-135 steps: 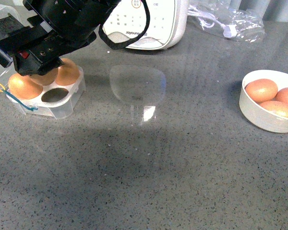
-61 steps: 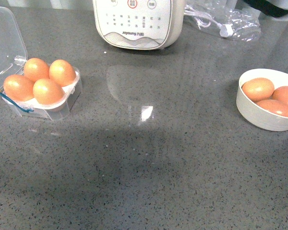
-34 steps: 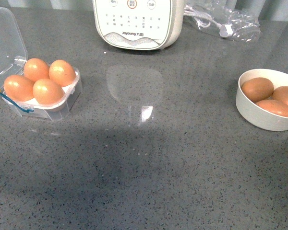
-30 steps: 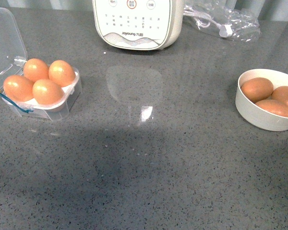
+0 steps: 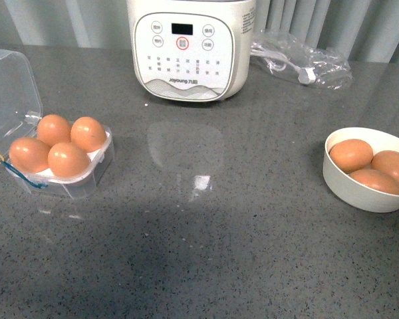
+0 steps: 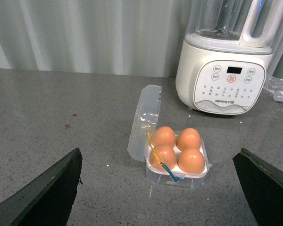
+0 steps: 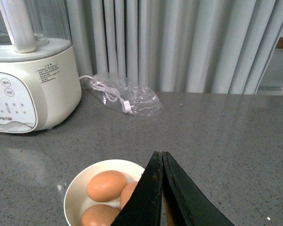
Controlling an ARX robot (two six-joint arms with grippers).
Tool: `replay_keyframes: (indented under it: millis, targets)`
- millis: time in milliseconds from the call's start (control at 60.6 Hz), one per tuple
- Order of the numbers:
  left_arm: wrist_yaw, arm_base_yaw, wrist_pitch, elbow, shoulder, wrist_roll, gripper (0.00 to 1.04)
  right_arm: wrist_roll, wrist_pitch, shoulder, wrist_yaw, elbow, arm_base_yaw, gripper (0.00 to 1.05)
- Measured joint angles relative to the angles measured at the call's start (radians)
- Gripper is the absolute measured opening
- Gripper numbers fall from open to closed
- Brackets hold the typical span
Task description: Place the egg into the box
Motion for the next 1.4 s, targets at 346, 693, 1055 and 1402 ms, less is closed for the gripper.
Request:
replay_keyframes:
  millis: [346, 693, 1055, 1402]
  targets:
    - [0.000, 0.000, 0.000, 0.000, 0.000, 0.000, 0.98, 0.000, -0.206, -0.247, -0.104, -0.058, -0.106, 0.03]
    - [0.000, 0.000, 0.000, 0.000, 0.000, 0.000, 0.98, 0.000, -0.408, -0.470, -0.105, -0.064, -0.106, 0.03]
    - [0.000, 0.000, 0.000, 0.000, 0.000, 0.000, 0.98, 0.000, -0.584, -0.651, -0.105, -0.064, -0.106, 0.03]
    - [0.000, 0.000, 0.000, 0.000, 0.000, 0.000, 0.98, 0.000, -0.689, -0.758, -0.105, -0.064, -0.106, 0.03]
